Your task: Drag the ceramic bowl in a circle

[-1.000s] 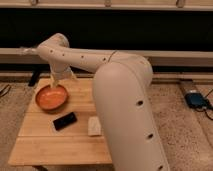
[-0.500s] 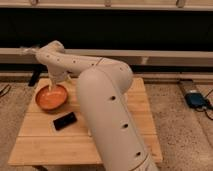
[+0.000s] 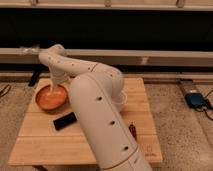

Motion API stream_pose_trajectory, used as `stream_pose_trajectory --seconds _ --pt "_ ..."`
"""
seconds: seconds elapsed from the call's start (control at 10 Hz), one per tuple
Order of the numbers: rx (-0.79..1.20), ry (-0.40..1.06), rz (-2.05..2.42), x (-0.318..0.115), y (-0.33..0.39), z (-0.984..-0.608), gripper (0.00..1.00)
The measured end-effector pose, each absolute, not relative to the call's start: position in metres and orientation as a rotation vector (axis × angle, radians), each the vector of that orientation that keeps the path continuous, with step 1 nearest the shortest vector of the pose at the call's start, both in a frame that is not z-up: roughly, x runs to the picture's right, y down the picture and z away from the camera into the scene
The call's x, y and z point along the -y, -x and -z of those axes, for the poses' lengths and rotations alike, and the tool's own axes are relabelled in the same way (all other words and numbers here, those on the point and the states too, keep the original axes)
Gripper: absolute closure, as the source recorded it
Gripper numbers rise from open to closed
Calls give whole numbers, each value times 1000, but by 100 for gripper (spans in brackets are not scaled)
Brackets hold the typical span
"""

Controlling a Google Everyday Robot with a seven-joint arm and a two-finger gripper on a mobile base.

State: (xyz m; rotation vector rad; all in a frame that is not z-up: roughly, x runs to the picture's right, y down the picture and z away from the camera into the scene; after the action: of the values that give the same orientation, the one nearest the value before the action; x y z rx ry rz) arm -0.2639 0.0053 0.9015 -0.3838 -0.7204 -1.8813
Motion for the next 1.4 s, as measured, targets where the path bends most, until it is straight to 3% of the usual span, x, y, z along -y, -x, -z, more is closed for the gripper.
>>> stream_pose_trajectory --seconds 0.7,1.1,1.4 --pt "747 442 1921 -39 272 -945 22" --pt "754 455 1943 -47 272 -950 58" --pt "767 438 1929 -42 259 -941 90"
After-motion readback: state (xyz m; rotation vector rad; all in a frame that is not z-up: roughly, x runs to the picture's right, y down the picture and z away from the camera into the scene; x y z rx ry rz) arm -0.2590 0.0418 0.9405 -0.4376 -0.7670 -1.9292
